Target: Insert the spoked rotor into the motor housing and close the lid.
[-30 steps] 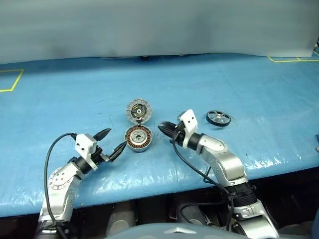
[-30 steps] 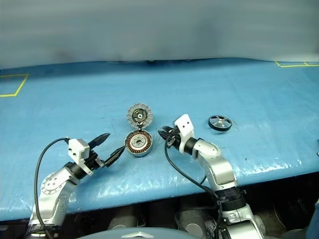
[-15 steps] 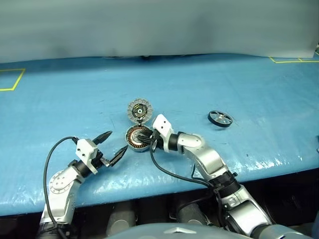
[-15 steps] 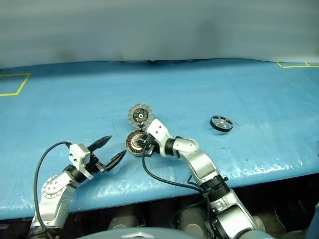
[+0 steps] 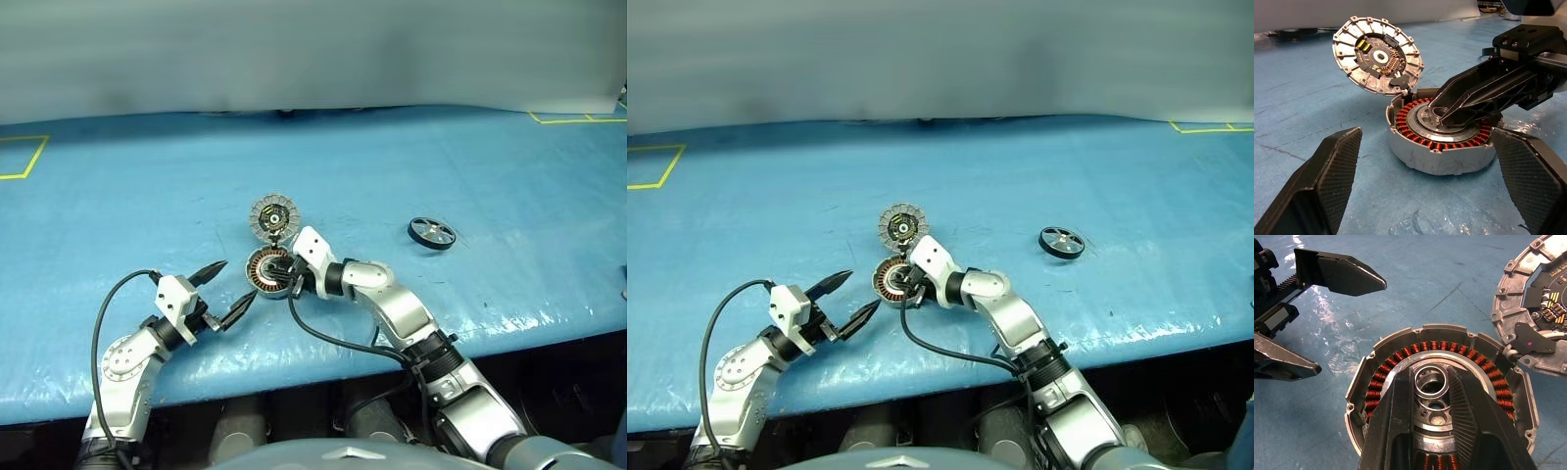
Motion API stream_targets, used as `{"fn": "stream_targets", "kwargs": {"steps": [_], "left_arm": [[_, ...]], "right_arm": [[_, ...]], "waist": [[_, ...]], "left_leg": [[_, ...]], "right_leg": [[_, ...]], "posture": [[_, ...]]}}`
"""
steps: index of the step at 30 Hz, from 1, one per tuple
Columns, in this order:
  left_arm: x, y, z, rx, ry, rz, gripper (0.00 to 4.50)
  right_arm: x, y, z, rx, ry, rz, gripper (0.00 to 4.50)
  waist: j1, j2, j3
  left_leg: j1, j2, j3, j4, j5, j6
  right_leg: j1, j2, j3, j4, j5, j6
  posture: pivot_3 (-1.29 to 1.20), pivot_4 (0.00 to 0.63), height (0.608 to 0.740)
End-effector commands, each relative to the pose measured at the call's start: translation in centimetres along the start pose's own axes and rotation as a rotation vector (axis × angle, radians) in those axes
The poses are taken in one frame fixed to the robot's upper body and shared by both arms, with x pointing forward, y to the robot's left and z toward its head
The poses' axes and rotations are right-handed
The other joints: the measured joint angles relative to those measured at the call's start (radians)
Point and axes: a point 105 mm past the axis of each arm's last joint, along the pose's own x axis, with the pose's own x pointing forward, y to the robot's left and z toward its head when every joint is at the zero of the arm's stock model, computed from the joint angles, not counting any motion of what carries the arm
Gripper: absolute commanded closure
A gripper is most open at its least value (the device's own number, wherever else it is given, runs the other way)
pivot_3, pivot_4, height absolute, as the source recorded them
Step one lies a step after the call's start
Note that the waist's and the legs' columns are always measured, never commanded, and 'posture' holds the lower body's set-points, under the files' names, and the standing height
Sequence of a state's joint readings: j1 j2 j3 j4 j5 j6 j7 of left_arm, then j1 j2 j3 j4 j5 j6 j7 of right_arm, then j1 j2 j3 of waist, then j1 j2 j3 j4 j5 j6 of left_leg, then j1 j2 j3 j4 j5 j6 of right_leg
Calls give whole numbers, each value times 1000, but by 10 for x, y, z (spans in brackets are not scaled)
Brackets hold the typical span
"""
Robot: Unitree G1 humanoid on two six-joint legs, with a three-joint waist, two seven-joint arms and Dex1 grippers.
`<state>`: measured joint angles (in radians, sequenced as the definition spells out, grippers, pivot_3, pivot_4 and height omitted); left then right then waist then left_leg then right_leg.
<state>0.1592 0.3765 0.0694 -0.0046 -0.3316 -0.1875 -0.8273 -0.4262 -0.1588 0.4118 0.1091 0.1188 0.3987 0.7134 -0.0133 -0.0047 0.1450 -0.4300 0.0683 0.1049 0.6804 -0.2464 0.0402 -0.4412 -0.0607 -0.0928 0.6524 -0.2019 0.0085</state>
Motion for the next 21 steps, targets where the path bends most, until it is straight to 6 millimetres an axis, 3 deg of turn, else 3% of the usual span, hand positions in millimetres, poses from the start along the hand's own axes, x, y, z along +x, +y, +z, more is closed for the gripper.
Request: {"fn": "stream_targets", "kwargs": {"steps": [1,21], "left_arm": [[1,1,7,26,-31,6,0],[1,1,6,21,-29,17,0]], "right_arm": [[-3,-2,14,-35,-43,-8,3854],[-4,-7,10,-49,-20,-21,3854]], "waist": [[0,0,0],[0,0,0]], "left_leg": [[0,0,0,0,0,0],[0,0,0,1,0,0]], "right_leg": [[0,0,0,0,0,0],[0,0,0,1,0,0]], "posture": [[0,150,740],[0,150,740]]}}
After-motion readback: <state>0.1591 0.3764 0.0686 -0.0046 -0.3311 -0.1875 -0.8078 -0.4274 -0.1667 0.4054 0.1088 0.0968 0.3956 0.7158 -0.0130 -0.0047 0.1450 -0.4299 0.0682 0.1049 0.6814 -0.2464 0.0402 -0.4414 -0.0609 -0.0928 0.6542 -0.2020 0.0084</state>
